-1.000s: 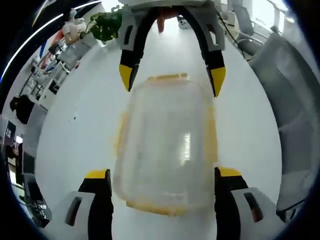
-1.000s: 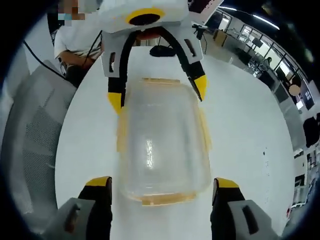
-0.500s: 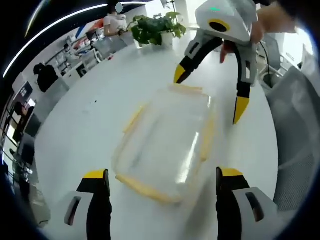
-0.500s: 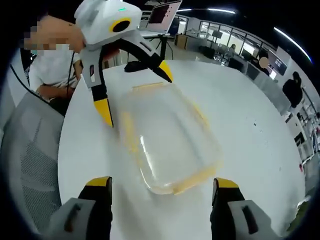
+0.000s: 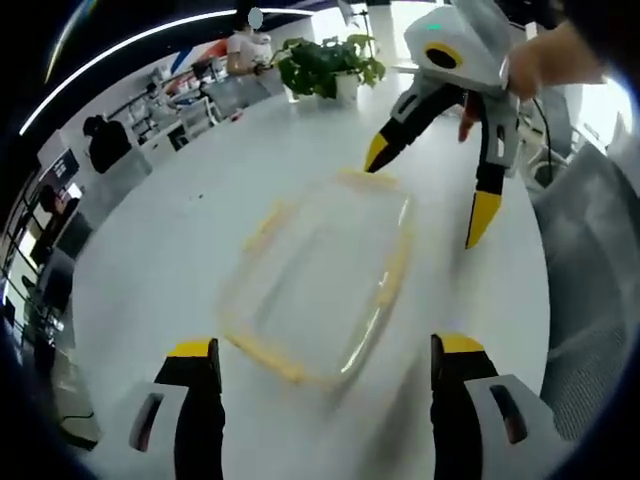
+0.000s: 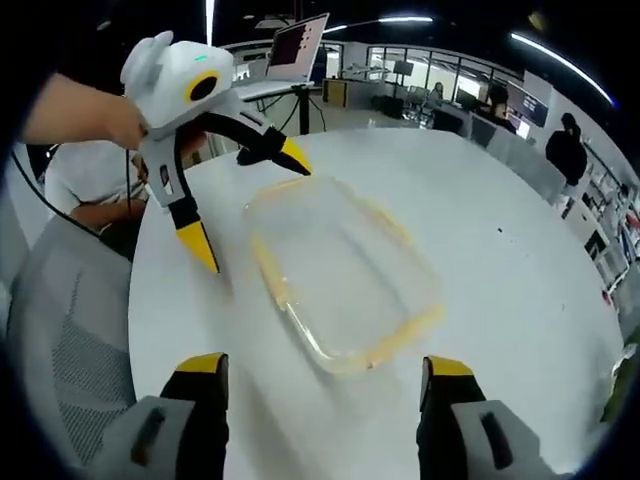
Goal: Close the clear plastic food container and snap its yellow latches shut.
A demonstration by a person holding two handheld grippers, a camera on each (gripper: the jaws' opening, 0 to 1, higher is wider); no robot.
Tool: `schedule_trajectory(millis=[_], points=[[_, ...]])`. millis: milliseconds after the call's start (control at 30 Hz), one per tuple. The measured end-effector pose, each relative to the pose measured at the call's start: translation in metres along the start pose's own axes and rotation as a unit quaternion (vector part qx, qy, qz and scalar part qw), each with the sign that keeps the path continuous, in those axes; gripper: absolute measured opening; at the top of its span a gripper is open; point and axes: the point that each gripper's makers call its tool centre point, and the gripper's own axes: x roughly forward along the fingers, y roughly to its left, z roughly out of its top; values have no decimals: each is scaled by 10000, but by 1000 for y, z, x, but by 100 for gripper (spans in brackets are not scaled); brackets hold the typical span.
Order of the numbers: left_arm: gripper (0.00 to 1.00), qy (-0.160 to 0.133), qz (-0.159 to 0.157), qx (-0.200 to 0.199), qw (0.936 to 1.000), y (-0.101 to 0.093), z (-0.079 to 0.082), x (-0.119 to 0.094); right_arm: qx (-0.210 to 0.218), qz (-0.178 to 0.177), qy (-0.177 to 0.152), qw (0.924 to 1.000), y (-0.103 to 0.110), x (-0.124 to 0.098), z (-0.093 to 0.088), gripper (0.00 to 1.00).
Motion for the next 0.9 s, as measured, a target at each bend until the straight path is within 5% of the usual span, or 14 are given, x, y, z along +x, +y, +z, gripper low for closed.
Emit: schedule_trajectory(millis=[900], points=[[86, -287, 499, -772, 9954, -22, -19, -23, 449, -300, -625, 9966, 19, -20, -8, 76]])
